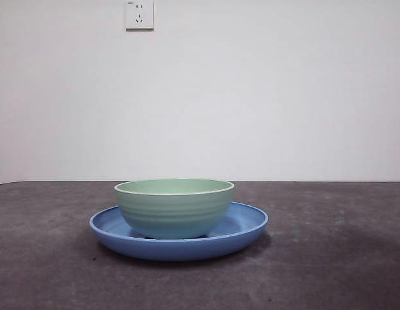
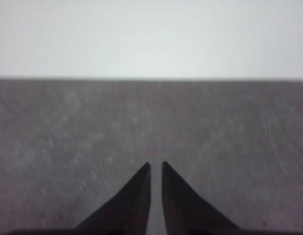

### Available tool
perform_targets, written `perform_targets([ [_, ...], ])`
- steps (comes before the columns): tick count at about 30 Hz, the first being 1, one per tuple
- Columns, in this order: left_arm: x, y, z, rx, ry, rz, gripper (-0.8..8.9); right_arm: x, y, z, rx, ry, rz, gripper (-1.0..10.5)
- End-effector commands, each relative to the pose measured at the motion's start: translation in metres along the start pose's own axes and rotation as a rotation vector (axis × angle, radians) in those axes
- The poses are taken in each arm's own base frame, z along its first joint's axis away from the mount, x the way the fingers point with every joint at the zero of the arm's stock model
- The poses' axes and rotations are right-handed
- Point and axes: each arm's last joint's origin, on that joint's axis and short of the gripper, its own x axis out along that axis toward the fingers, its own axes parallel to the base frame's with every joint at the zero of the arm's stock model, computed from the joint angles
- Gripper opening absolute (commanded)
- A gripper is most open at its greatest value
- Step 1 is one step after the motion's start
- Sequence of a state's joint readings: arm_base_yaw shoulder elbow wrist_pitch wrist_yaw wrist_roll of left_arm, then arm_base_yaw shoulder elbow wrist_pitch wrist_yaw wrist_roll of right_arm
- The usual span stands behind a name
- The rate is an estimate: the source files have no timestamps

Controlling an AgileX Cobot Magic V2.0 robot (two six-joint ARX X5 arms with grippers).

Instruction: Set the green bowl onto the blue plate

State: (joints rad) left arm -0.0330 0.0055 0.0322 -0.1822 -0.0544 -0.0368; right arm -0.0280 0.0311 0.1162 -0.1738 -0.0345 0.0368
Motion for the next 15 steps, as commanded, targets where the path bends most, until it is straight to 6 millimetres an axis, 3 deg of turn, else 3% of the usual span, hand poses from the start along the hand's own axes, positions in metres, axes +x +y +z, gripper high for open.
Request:
perform_targets([
  [1,0.002,0.001,-0.007,-0.001,0.022,0.013,0.07,0.002,-0.001,-0.008,-0.011,0.003,-0.013,0.4],
  [8,0.002,0.001,-0.007,-0.001,0.022,0.013,0.07,0.007,-0.002,-0.032,-0.010,0.070,-0.017,0.4],
  [15,0.002,0.001,-0.007,-0.002,0.022,0.013,0.07,0.007,-0.003,-0.034,-0.017,0.082,-0.054,0.4],
])
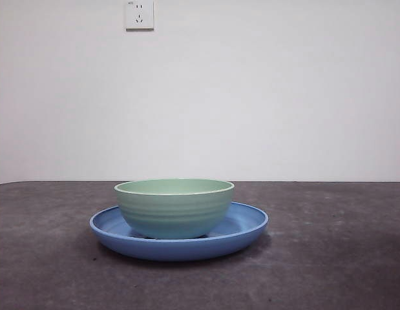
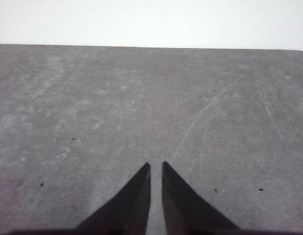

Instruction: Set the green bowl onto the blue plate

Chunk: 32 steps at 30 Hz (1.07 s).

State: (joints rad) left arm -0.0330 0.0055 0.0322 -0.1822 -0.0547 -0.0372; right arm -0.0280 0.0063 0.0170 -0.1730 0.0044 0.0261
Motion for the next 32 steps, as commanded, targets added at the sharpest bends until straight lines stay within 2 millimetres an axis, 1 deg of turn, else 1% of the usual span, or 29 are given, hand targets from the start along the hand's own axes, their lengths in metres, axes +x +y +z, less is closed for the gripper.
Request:
perform_targets([
  [1,0.0019,0.0006,-0.0070,-0.001,0.022,0.012,0.07,0.0004,-0.0005,-0.0025,-0.007,0.010,-0.013,0.4],
  [32,0.0019,0.0006,-0.0069,-0.001,0.022,0.012,0.07,0.0004,-0.0004,0.0000,-0.008,-0.016,-0.012,0.4],
])
